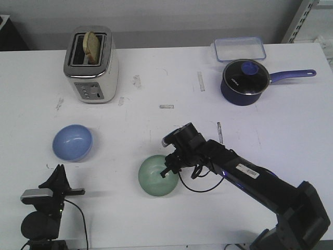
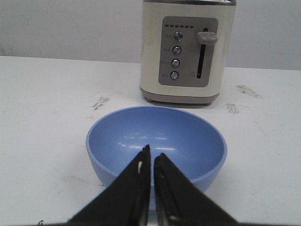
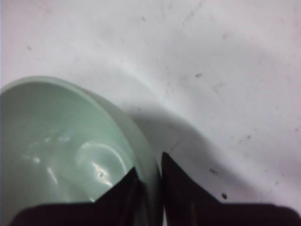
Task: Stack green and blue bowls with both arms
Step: 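Carry the green bowl with the right gripper toward the table center and set it down, then release the green bowl and retract the right gripper to rest, then reach the left gripper to the light blue bowl rim and grasp it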
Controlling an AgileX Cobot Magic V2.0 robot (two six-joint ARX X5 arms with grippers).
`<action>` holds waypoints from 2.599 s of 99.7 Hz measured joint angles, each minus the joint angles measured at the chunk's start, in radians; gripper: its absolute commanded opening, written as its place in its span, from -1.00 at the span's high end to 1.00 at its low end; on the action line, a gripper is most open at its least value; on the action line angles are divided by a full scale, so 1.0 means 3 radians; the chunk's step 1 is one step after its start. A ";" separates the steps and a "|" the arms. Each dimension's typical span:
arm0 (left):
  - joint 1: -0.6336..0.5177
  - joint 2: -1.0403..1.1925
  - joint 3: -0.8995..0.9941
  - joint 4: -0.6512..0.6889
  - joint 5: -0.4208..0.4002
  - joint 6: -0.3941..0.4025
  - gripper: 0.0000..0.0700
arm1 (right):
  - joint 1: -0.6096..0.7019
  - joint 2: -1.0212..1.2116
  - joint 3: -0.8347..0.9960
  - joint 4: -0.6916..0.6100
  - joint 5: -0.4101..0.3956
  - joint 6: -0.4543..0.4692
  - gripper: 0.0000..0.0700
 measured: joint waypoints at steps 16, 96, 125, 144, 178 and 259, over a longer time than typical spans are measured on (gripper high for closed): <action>0.0000 0.0000 0.0000 0.0000 0.0000 0.0000 1.00 | 0.0000 0.0025 0.0000 0.0004 -0.0006 -0.0010 0.95; 0.0000 -0.0001 0.0000 0.0001 0.0000 0.0000 1.00 | -0.0266 -0.0333 0.0263 -0.0137 -0.0015 -0.0037 -0.26; 0.0000 -0.0001 0.0000 0.0001 0.0000 0.0000 1.00 | -0.0807 -0.0991 0.0371 -0.0142 0.0258 -0.0039 1.00; 0.0000 0.0000 0.0000 0.0001 0.0000 0.0000 1.00 | -0.1249 -0.1343 0.0371 -0.0427 0.0937 -0.0164 1.00; 0.0000 0.0000 0.0000 0.0001 0.0000 -0.0001 1.00 | -0.1771 -0.1998 -0.0280 -0.0225 0.1204 -0.0412 1.00; 0.0000 -0.0001 0.0009 0.0029 0.0000 -0.0240 1.00 | -0.1771 -0.4260 -0.1877 0.0050 0.1115 -0.0534 1.00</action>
